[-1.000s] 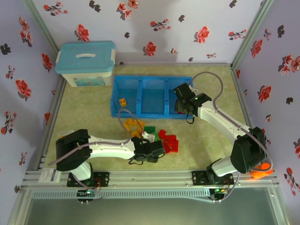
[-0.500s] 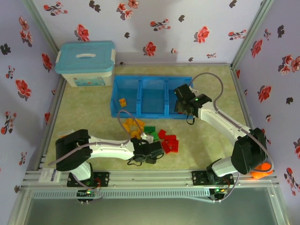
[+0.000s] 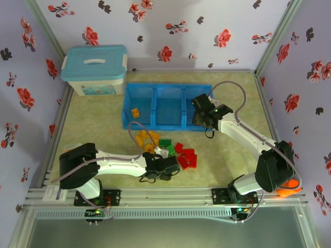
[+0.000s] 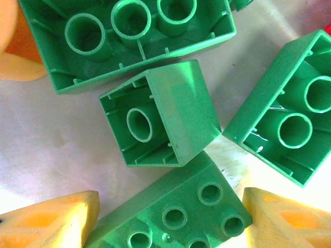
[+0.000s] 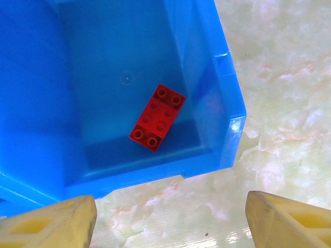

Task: Sort the legos into containers by color

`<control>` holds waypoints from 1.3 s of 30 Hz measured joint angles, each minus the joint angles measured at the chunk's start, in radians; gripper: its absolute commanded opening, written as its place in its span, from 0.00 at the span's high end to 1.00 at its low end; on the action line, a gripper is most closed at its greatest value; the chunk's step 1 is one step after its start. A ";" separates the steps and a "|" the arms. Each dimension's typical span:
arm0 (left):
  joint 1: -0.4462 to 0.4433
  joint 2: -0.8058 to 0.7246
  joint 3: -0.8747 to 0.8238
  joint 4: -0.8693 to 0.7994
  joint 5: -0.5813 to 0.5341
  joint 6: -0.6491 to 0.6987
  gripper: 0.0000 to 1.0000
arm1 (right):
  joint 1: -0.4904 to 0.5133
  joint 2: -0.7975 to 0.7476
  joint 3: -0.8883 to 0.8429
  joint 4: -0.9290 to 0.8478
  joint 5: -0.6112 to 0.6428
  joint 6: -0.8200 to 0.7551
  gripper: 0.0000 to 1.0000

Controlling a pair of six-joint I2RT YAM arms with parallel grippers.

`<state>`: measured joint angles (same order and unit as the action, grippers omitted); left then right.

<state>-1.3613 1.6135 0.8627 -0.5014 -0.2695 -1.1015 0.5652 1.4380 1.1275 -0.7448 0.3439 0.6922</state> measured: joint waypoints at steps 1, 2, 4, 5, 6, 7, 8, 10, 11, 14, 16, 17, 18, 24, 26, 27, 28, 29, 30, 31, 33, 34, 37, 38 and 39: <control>0.000 -0.001 0.000 0.000 0.000 0.000 0.37 | 0.001 0.000 0.000 0.000 0.000 0.000 0.24; 0.002 -0.001 -0.001 0.001 0.000 0.000 0.36 | 0.002 0.000 0.000 0.000 0.000 0.000 0.24; 0.006 -0.001 -0.002 0.003 0.000 0.000 0.37 | 0.005 0.000 0.000 0.000 0.000 0.000 0.24; 0.009 -0.001 -0.002 0.004 0.000 0.001 0.36 | 0.005 0.000 0.000 0.000 0.000 0.000 0.24; 0.011 -0.002 -0.002 0.004 0.001 0.001 0.36 | 0.005 0.000 0.000 0.000 0.000 0.000 0.24; 0.014 -0.002 -0.002 0.006 0.001 0.004 0.37 | 0.006 0.000 0.000 0.000 0.000 0.000 0.24; 0.019 -0.003 -0.003 0.009 0.001 0.008 0.37 | 0.006 0.000 0.000 0.000 0.000 0.000 0.24; 0.031 -0.003 -0.004 0.016 0.001 0.016 0.38 | 0.007 0.000 0.000 0.000 0.000 0.000 0.24; 0.036 -0.003 -0.004 0.018 0.001 0.021 0.38 | 0.008 0.000 0.000 0.000 0.000 0.000 0.24; 0.048 -0.003 -0.003 0.018 0.000 0.039 0.38 | 0.009 0.000 0.000 0.000 0.000 0.000 0.24; 0.050 -0.003 0.001 0.007 0.000 0.047 0.39 | 0.010 0.000 0.000 0.000 0.000 0.000 0.24; 0.050 -0.003 0.005 -0.003 0.000 0.053 0.39 | 0.011 0.000 0.000 0.000 0.001 0.000 0.24; 0.050 -0.003 0.010 -0.016 0.000 0.059 0.39 | 0.011 0.000 0.000 0.000 0.001 0.000 0.24; 0.050 -0.037 0.040 -0.071 -0.011 0.076 0.39 | 0.011 0.000 0.000 0.000 0.001 0.000 0.24; 0.050 -0.060 0.056 -0.092 -0.019 0.086 0.38 | 0.011 0.000 0.000 0.000 0.001 0.000 0.24; 0.051 -0.072 0.066 -0.102 -0.022 0.091 0.38 | 0.011 0.000 0.000 0.000 0.001 0.000 0.24; 0.053 -0.084 0.079 -0.109 -0.026 0.097 0.38 | 0.011 0.000 0.000 0.000 0.001 0.000 0.24; 0.057 -0.092 0.088 -0.114 -0.027 0.106 0.38 | 0.011 0.000 0.000 0.000 0.002 0.000 0.24; 0.065 -0.101 0.101 -0.118 -0.029 0.117 0.38 | 0.011 0.000 0.000 0.000 0.004 0.000 0.24; 0.077 -0.108 0.116 -0.122 -0.030 0.128 0.38 | 0.011 0.000 0.000 0.000 0.005 0.000 0.24; 0.115 -0.115 0.151 -0.127 -0.034 0.158 0.38 | 0.011 -0.005 0.000 0.000 0.007 0.000 0.24; 0.138 -0.116 0.173 -0.130 -0.036 0.174 0.38 | 0.011 -0.010 0.000 0.000 0.008 0.000 0.24; 0.210 -0.115 0.245 -0.137 -0.038 0.233 0.38 | 0.011 -0.036 0.000 -0.001 0.010 0.000 0.24; 0.232 -0.113 0.270 -0.139 -0.039 0.252 0.38 | 0.011 -0.046 0.000 -0.001 0.012 0.000 0.24; 0.260 -0.108 0.304 -0.140 -0.040 0.275 0.38 | 0.011 -0.059 -0.002 -0.001 0.016 0.000 0.23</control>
<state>-1.1015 1.5055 1.1667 -0.6418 -0.3096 -0.8261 0.5762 1.3792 1.1259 -0.7460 0.3595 0.6918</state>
